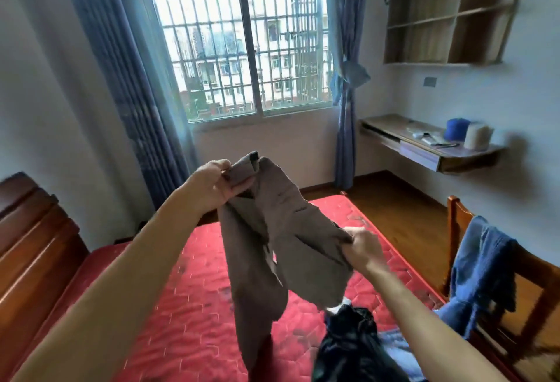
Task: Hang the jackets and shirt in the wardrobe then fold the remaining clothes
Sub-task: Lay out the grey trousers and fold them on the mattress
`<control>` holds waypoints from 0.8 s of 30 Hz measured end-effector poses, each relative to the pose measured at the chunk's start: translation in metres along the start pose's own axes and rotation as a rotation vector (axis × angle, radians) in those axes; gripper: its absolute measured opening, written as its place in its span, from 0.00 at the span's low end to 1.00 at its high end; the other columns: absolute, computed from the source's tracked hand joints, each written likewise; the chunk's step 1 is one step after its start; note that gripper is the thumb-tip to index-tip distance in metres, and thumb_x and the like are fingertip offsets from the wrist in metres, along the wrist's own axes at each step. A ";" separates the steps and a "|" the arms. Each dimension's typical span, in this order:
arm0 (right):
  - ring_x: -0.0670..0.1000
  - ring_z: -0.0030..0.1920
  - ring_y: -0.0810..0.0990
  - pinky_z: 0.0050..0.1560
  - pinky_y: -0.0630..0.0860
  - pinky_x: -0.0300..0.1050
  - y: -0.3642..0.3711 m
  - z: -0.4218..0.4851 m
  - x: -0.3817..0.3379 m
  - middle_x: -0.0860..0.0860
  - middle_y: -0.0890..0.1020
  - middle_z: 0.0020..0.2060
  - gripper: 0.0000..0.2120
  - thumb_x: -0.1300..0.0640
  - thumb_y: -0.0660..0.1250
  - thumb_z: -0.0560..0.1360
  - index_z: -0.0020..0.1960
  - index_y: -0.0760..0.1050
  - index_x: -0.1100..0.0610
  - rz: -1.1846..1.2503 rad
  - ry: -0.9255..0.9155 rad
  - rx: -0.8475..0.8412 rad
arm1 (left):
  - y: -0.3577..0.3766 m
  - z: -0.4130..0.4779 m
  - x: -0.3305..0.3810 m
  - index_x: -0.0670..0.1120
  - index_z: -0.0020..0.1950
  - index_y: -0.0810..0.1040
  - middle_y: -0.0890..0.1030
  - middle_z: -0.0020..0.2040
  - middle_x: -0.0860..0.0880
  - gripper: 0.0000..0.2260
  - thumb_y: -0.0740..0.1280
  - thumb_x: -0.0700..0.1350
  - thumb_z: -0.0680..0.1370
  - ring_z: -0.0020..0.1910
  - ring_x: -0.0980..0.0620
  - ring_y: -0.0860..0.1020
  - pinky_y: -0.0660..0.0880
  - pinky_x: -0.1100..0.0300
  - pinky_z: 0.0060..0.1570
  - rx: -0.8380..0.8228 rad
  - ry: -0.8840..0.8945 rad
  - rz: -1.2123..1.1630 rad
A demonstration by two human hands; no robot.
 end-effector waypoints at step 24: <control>0.58 0.50 0.83 0.50 0.79 0.50 0.011 -0.066 -0.201 0.52 0.87 0.45 0.22 0.68 0.65 0.66 0.53 0.84 0.48 -0.042 -0.376 0.146 | -0.297 -0.143 0.062 0.30 0.45 0.76 0.81 0.31 0.35 0.17 0.50 0.34 0.84 0.26 0.42 0.83 0.80 0.50 0.24 0.381 -0.085 0.291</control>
Point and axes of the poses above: each hand's wrist, its own z-axis towards the middle knuckle, its own y-axis out of the palm, x = y × z, the point moved 10 cm from there along z, towards the middle knuckle
